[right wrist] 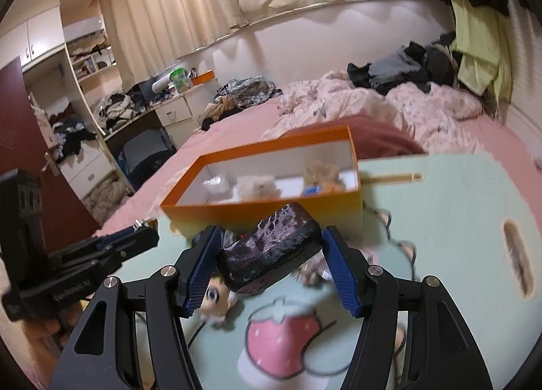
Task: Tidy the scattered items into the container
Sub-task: 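Carry the cone and pouch into the orange box and open both grippers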
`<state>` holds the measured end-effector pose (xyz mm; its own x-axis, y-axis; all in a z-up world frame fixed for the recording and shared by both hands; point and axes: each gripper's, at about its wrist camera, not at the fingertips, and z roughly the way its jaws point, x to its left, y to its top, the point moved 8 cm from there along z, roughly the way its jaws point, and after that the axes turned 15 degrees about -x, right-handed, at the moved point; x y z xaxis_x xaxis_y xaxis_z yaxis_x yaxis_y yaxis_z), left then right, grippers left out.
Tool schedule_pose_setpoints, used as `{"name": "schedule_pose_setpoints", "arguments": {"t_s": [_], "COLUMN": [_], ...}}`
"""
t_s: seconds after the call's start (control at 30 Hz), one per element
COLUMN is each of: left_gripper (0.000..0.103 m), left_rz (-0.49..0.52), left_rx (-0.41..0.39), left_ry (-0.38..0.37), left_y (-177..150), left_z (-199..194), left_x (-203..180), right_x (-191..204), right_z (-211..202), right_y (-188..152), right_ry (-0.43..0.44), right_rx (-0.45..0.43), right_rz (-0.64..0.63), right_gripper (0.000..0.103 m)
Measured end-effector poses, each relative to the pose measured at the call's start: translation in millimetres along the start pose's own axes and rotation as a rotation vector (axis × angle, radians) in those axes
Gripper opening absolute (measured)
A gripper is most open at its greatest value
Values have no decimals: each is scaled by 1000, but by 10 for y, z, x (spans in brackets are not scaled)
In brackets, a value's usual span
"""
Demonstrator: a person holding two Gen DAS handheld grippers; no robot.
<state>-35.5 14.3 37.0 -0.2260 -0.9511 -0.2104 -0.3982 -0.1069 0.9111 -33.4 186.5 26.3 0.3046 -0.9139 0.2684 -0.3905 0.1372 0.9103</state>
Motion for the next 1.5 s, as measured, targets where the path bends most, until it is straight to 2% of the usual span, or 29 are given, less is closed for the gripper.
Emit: {"name": "schedule_pose_setpoints", "arguments": {"t_s": [0.23,0.53,0.8,0.87,0.9,0.93,1.0,1.17,1.3,1.43,1.5], "left_gripper": [29,29,30,42,57,65,66,71,80,92,93], "left_rz": [-18,61,51,45,42,35,26,48,68,94,96], "left_rx": [40,74,116,117,115,104,73,51,4,-28,-14], "left_ry": [-46,71,97,105,114,128,137,133,119,113,87], "left_y": [251,417,460,454,454,461,493,538,550,395,259], "left_z": [429,995,1205,1216,1213,1195,1148,987,680,319,179], "left_x": [-75,73,154,178,194,219,244,222,157,44,-31], "right_x": [-63,-284,-409,-415,-415,-414,-413,-413,-410,-348,-315], "right_z": [360,888,1115,1114,1110,1101,1085,991,786,432,266], "right_y": [264,379,298,319,326,339,364,414,414,319,220], "right_ry": [-39,-133,-201,-210,-208,-208,-212,-215,-218,-206,-210], "right_rx": [6,53,101,93,92,88,85,77,73,79,84], "right_rz": [-44,-64,-70,-73,-69,-65,-62,-40,-14,-1,-17], "right_gripper": [63,63,63,63,63,63,63,64,72,72,72]}}
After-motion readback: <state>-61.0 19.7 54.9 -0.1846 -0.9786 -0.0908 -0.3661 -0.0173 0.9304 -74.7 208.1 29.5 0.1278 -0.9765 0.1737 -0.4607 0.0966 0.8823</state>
